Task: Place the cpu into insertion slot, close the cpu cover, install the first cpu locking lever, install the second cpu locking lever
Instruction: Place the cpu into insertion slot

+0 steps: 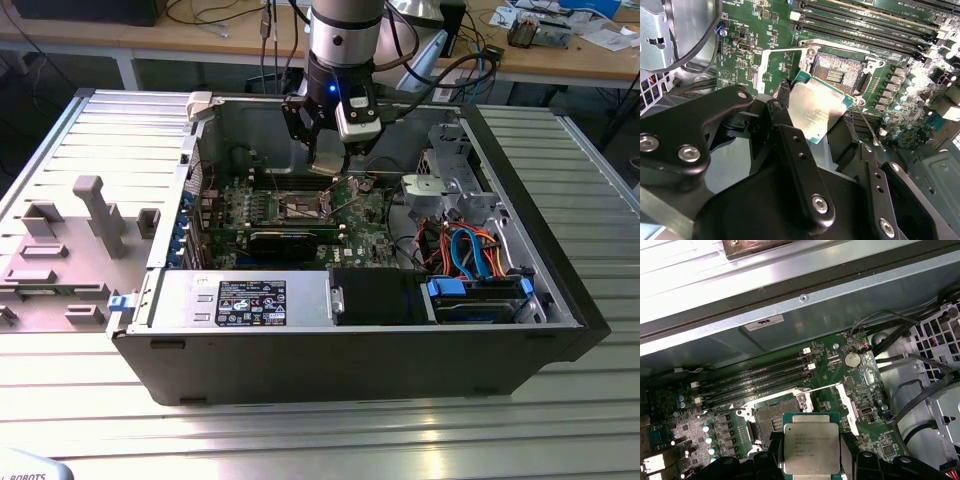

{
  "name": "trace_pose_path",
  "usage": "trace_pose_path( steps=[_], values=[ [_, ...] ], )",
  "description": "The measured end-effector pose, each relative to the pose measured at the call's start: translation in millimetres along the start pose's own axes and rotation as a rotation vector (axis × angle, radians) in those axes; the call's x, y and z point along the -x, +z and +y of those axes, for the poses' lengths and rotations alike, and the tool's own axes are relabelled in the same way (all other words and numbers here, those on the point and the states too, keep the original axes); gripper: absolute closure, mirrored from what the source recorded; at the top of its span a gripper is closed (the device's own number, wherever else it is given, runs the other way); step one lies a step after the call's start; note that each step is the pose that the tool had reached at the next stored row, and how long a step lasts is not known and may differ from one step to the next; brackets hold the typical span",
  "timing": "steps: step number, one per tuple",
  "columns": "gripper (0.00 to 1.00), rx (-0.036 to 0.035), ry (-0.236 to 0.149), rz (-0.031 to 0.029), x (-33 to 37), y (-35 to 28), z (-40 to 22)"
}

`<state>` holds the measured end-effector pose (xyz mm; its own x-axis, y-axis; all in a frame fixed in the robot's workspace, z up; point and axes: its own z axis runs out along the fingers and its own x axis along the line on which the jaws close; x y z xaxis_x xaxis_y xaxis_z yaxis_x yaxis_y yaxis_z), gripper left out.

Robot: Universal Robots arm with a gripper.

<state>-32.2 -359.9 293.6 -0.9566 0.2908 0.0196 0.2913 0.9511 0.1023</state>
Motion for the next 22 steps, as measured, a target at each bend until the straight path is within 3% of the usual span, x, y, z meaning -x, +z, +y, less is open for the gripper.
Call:
trace_pose_path(
  steps=[22],
  values=[
    [0.46,0.0004,0.019,-0.002,0.0,0.7,-0.1]
  ],
)
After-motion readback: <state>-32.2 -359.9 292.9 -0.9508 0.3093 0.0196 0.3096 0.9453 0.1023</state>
